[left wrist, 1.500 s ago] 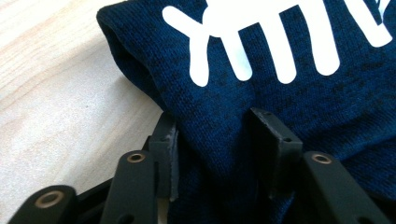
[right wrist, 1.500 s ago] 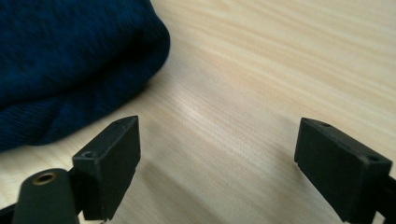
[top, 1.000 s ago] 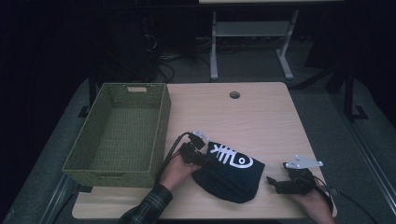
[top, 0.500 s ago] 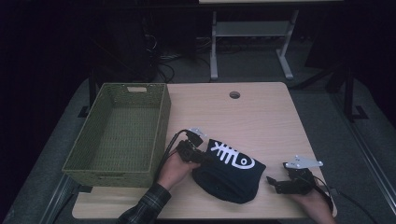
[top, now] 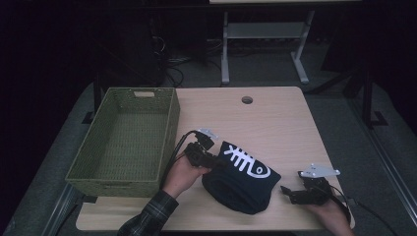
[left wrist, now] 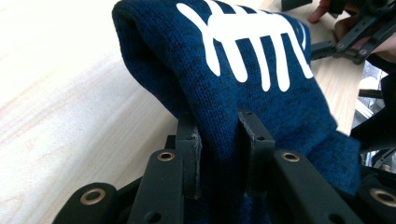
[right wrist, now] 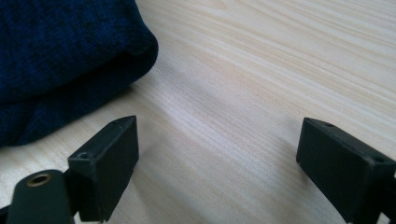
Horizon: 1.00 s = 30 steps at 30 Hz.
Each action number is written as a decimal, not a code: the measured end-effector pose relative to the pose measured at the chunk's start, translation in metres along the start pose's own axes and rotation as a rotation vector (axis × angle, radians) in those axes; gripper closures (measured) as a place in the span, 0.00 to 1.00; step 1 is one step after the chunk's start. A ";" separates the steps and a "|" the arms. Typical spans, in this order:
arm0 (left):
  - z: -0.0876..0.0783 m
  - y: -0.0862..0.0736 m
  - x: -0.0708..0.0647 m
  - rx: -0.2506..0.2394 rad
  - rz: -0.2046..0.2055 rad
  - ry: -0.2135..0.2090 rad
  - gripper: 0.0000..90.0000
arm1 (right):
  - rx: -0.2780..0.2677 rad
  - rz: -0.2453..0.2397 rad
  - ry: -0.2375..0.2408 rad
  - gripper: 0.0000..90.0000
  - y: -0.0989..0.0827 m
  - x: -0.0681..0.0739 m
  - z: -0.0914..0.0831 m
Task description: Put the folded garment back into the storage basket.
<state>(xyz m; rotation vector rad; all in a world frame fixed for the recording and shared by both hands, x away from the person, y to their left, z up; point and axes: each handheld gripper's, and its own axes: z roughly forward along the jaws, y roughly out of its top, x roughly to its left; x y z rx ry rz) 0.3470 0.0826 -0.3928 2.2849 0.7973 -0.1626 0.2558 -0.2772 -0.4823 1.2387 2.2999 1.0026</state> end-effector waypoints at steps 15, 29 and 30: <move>-0.043 0.028 -0.013 -0.006 0.041 -0.025 0.81 | -0.001 0.001 0.000 0.14 0.000 0.000 0.000; -0.080 0.050 -0.023 -0.013 0.074 -0.022 0.81 | -0.001 0.001 0.000 0.14 0.000 0.000 0.000; -0.080 0.050 -0.023 -0.013 0.074 -0.022 0.81 | 0.000 0.002 0.000 0.14 0.000 0.000 0.000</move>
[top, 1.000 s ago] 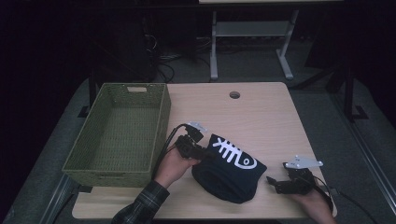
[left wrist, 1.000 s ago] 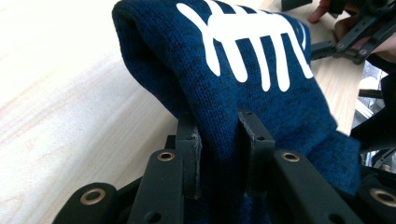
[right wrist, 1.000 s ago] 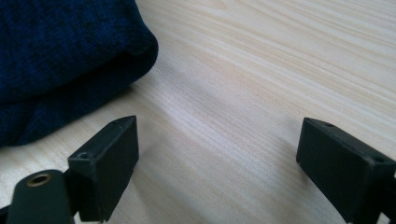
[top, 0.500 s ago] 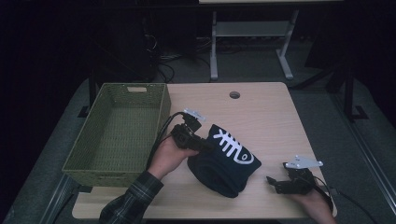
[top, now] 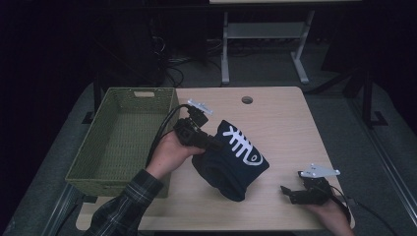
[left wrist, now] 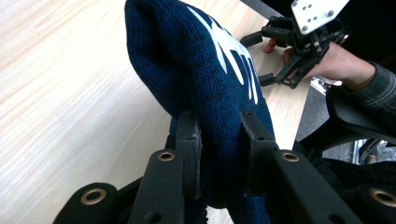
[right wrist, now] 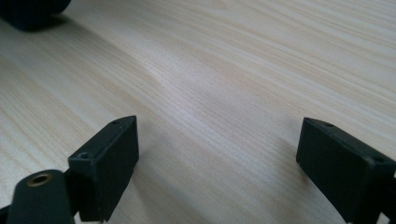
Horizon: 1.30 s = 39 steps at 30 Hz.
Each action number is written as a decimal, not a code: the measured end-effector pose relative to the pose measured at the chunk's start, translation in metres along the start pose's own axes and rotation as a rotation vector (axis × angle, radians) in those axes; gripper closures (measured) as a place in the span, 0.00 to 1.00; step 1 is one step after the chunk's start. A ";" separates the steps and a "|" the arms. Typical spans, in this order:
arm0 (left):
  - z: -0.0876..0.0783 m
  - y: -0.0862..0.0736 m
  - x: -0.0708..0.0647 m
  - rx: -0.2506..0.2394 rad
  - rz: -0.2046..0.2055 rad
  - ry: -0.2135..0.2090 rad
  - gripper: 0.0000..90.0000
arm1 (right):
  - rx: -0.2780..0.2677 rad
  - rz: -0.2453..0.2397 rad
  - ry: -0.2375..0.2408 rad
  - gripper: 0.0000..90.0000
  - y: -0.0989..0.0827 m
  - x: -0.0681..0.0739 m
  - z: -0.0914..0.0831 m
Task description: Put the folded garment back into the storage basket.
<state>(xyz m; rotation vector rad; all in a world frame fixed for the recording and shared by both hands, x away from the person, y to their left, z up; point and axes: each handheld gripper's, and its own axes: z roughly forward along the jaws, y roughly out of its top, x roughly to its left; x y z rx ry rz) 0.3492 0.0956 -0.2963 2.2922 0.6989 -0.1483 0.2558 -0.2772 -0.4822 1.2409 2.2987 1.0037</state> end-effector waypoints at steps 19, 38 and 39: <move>-0.061 0.008 0.004 -0.023 -0.018 0.045 0.81 | -0.003 -0.002 0.000 0.15 0.000 0.000 0.000; -0.117 0.003 0.010 -0.078 -0.054 0.107 0.81 | -0.003 -0.003 0.000 0.15 0.000 0.000 0.000; -0.120 0.003 0.011 -0.082 -0.057 0.111 0.81 | -0.003 -0.003 0.000 0.15 0.000 0.000 0.000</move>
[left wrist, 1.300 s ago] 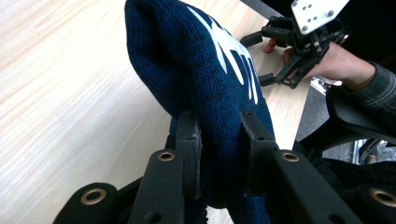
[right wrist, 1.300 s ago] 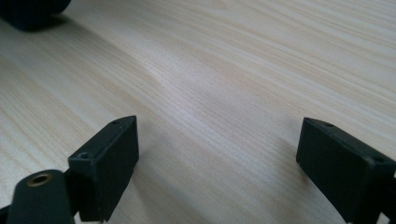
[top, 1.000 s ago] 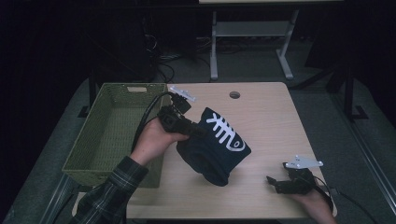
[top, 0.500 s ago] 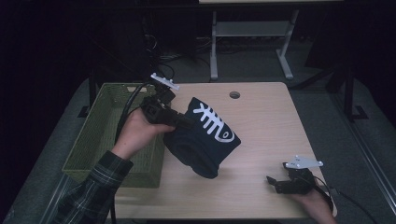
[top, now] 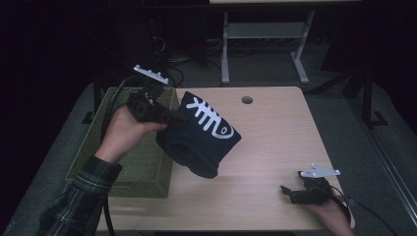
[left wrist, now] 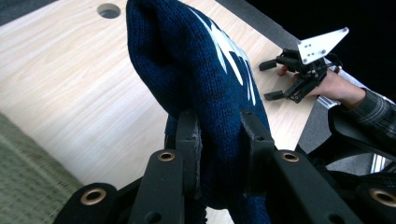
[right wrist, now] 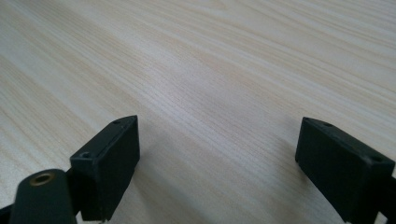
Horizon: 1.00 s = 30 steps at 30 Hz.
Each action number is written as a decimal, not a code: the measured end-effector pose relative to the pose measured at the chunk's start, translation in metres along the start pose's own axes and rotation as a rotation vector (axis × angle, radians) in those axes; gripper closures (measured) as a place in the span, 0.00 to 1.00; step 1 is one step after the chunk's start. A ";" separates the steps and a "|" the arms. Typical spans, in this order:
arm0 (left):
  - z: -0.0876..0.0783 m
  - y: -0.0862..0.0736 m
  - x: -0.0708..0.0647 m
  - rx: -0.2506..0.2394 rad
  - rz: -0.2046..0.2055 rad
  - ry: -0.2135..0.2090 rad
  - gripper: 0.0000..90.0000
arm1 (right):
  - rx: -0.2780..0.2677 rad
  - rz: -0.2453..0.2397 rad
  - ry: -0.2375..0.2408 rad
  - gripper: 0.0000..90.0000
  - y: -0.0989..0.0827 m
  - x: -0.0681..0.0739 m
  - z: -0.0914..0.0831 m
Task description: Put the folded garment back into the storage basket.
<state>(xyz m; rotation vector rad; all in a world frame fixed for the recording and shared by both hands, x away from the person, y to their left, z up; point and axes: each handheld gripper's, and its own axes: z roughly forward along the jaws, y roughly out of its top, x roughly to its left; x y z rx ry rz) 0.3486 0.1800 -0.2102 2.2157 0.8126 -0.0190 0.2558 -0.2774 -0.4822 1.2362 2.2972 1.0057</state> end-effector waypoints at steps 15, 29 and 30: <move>-0.052 -0.013 0.012 -0.052 -0.051 0.074 0.81 | 0.000 0.001 0.000 0.15 0.000 0.000 0.000; -0.090 -0.035 0.033 -0.107 -0.118 0.133 0.81 | 0.000 0.001 -0.001 0.15 0.000 0.000 0.000; -0.092 -0.037 0.033 -0.114 -0.123 0.137 0.81 | 0.000 0.001 -0.001 0.15 0.000 0.000 0.000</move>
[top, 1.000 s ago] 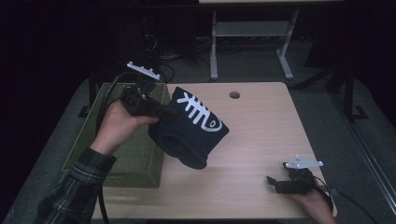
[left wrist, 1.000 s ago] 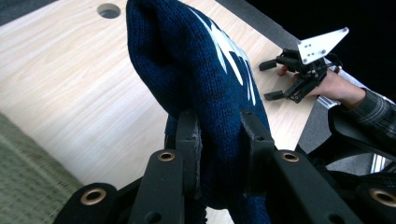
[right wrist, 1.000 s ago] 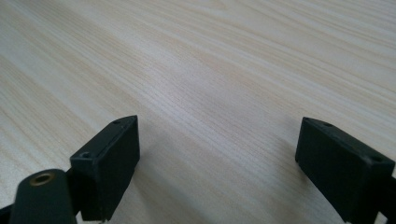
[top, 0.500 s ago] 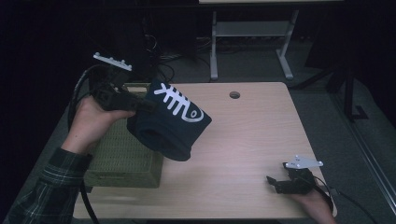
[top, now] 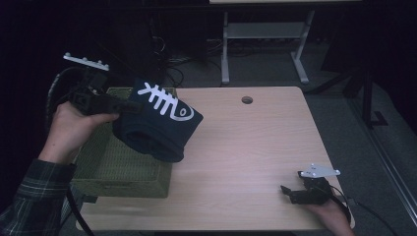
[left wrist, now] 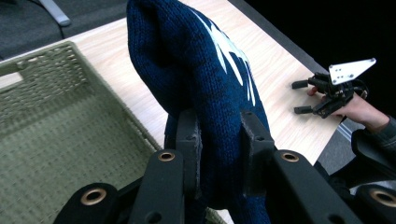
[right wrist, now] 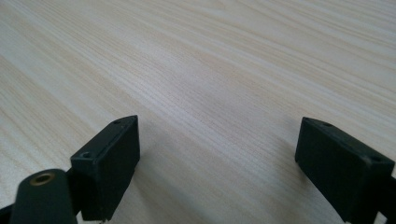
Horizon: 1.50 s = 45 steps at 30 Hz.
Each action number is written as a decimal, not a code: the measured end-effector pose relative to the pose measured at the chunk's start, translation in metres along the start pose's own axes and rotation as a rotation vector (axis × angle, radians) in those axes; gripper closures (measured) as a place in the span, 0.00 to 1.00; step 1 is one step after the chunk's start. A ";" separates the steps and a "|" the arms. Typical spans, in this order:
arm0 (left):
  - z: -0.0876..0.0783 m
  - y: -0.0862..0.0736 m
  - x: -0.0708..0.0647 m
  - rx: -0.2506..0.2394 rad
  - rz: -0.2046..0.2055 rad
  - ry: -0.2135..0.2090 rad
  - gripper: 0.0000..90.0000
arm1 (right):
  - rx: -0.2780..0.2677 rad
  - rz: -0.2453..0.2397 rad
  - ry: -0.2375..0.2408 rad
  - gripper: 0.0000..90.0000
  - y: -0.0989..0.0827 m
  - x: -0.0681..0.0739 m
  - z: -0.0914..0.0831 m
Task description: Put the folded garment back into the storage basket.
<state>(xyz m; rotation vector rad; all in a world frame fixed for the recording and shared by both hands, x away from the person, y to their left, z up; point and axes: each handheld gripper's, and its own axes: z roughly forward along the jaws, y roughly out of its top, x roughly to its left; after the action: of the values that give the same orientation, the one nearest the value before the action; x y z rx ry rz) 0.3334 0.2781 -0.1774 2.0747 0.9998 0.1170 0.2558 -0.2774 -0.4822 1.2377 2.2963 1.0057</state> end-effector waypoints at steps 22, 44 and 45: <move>-0.027 -0.044 0.045 -0.051 -0.106 0.059 0.81 | -0.001 0.001 0.000 0.15 0.000 0.000 0.000; -0.007 -0.091 0.100 -0.063 -0.193 0.019 0.82 | -0.001 -0.003 -0.002 0.15 0.001 0.000 0.001; -0.007 -0.091 0.100 -0.063 -0.193 0.019 0.82 | -0.001 -0.003 -0.002 0.15 0.001 0.000 0.001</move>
<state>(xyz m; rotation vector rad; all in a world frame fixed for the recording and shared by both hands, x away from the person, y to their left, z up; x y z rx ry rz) 0.3427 0.3841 -0.2609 1.9129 1.1868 0.0688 0.2572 -0.2768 -0.4823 1.2337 2.2950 1.0042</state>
